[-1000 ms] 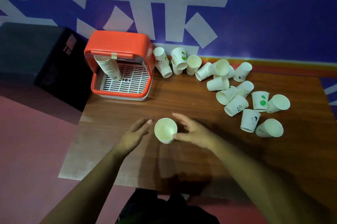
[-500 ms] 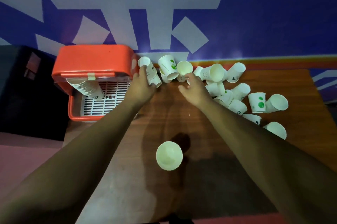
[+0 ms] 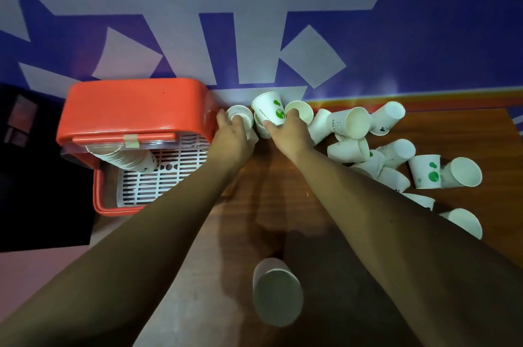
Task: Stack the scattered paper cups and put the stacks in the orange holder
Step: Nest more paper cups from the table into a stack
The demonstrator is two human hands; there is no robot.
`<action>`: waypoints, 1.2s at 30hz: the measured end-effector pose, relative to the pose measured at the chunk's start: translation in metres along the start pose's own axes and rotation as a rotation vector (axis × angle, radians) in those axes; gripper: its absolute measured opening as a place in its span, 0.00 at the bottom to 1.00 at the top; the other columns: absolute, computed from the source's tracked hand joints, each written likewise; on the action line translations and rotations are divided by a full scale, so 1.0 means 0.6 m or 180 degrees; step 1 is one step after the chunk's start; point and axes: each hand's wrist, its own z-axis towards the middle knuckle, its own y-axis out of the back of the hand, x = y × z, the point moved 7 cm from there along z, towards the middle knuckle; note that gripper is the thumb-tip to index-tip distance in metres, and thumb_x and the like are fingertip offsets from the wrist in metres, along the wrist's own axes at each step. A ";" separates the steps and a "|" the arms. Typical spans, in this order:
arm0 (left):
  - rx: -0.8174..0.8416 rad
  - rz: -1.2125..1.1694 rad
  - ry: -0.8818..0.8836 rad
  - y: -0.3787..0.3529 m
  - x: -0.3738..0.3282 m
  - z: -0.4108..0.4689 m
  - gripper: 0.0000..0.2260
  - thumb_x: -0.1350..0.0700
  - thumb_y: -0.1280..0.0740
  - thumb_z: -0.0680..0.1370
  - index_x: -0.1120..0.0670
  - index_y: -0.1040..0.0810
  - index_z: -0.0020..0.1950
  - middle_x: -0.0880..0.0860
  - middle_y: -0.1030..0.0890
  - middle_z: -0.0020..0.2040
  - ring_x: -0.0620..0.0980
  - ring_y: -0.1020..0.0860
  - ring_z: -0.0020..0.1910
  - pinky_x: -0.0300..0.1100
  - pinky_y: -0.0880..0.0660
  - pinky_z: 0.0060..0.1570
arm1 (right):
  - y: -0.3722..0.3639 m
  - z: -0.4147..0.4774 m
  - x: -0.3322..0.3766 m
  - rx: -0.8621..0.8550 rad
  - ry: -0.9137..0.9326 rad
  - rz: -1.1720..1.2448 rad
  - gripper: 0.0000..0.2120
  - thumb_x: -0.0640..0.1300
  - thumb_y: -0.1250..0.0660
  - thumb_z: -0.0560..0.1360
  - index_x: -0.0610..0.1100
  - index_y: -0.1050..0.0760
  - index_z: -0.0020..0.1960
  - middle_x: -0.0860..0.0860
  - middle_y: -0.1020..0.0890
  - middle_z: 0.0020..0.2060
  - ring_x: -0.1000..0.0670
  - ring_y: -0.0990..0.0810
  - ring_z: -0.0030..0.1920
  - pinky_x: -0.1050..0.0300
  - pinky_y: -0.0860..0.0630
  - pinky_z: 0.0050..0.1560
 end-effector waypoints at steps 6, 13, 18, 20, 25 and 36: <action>-0.0367 0.0112 -0.0078 0.007 -0.007 -0.010 0.23 0.50 0.33 0.79 0.63 0.29 0.68 0.62 0.28 0.67 0.65 0.25 0.62 0.55 0.25 0.51 | 0.010 -0.016 -0.014 -0.0016 -0.0314 0.0843 0.26 0.54 0.29 0.71 0.42 0.31 0.63 0.50 0.22 0.52 0.49 0.22 0.47 0.62 0.31 0.31; -0.0932 -0.1281 -0.0436 0.062 -0.002 -0.099 0.27 0.51 0.29 0.75 0.50 0.36 0.70 0.55 0.22 0.63 0.54 0.21 0.58 0.48 0.23 0.54 | 0.029 -0.114 -0.064 0.0482 -0.0296 0.2322 0.28 0.47 0.25 0.68 0.47 0.31 0.65 0.51 0.19 0.54 0.52 0.17 0.52 0.50 0.18 0.54; -0.0578 -0.2110 -0.0272 0.062 0.002 -0.178 0.24 0.53 0.29 0.76 0.46 0.27 0.72 0.46 0.21 0.66 0.44 0.22 0.61 0.47 0.23 0.59 | 0.052 -0.194 -0.053 0.0801 0.0288 0.1954 0.48 0.49 0.23 0.63 0.66 0.46 0.74 0.60 0.25 0.64 0.56 0.23 0.62 0.46 0.22 0.61; -0.0345 -0.2713 0.0035 0.057 0.004 -0.212 0.18 0.52 0.28 0.74 0.43 0.26 0.63 0.45 0.20 0.57 0.50 0.19 0.54 0.51 0.21 0.47 | 0.072 -0.229 -0.045 0.0767 0.0536 0.1836 0.52 0.46 0.23 0.66 0.69 0.53 0.75 0.63 0.29 0.66 0.60 0.25 0.62 0.51 0.24 0.62; -0.0595 -0.3219 0.0586 0.069 0.032 -0.307 0.14 0.49 0.28 0.69 0.48 0.29 0.51 0.52 0.21 0.53 0.57 0.18 0.54 0.59 0.20 0.53 | 0.109 -0.309 -0.045 0.0878 0.0905 0.1861 0.46 0.43 0.22 0.66 0.63 0.44 0.74 0.61 0.26 0.64 0.58 0.25 0.63 0.49 0.25 0.65; -0.0936 -0.5093 0.1071 0.045 0.078 -0.469 0.20 0.58 0.34 0.72 0.54 0.27 0.64 0.60 0.21 0.55 0.53 0.22 0.43 0.49 0.25 0.51 | 0.033 -0.482 -0.137 0.1566 0.0650 0.1016 0.46 0.59 0.23 0.59 0.60 0.41 0.72 0.60 0.23 0.61 0.56 0.23 0.61 0.49 0.24 0.63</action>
